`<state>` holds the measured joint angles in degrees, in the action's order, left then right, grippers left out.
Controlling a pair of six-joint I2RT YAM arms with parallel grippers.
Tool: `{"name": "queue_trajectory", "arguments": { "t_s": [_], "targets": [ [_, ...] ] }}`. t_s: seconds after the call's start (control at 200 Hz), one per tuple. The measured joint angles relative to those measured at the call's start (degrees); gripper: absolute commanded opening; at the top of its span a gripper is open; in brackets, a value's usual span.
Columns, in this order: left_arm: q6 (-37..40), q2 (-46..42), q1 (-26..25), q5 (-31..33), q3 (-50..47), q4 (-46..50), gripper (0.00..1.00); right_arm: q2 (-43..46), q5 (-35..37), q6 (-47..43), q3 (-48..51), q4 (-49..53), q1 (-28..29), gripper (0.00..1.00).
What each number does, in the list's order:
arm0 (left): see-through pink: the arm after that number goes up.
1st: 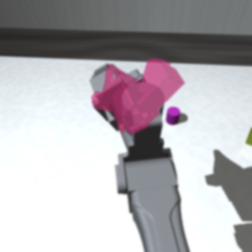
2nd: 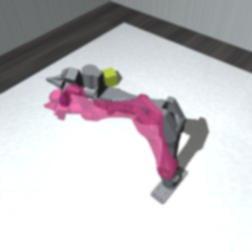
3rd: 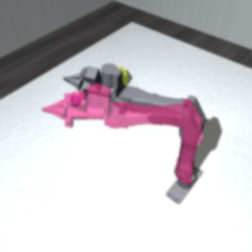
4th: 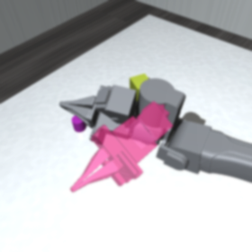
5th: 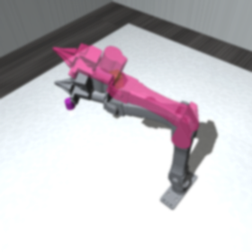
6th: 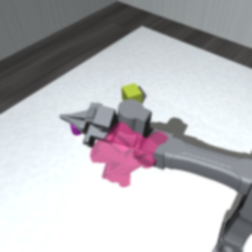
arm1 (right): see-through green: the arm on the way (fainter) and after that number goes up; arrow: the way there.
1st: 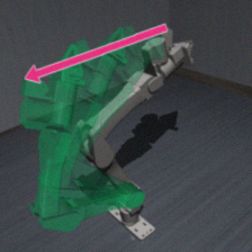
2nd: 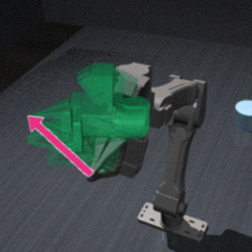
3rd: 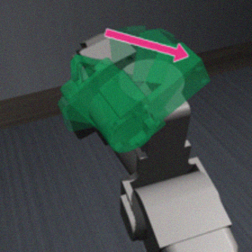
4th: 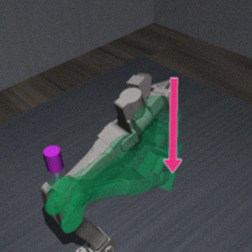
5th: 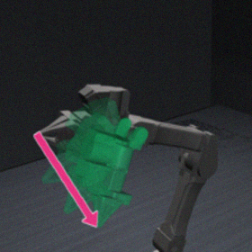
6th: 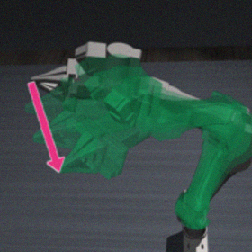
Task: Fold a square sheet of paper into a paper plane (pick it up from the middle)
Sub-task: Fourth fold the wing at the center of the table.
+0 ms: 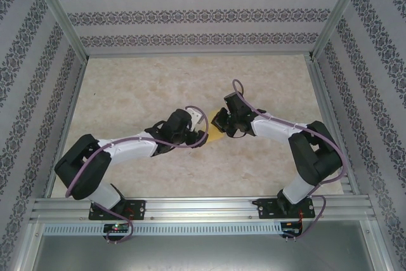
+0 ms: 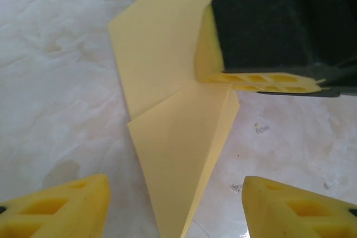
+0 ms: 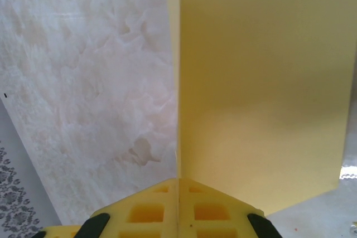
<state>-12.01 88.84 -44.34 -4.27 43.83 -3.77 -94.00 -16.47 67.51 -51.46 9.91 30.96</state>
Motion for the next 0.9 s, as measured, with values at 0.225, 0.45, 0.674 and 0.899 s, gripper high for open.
{"name": "queue_trajectory", "arguments": {
  "t_s": [0.225,0.45,0.674,0.899],
  "targets": [
    [7.58,5.01,-0.11,-3.32,-2.91,-10.08,0.57,-0.96,-3.30,3.23,0.74,-0.52,-1.79,0.05],
    [11.41,8.83,-0.11,-4.66,-5.92,-17.81,0.48,-0.96,-5.88,4.46,0.74,-0.52,-2.62,0.06],
    [13.62,10.40,-0.55,-4.13,-6.36,-21.44,0.27,-0.96,-7.48,4.66,0.74,-0.52,-2.64,0.11],
    [14.60,10.40,-0.74,-4.04,-6.45,-22.27,0.13,-0.96,-8.59,2.25,0.72,0.44,-3.72,0.40]
  ]
}}
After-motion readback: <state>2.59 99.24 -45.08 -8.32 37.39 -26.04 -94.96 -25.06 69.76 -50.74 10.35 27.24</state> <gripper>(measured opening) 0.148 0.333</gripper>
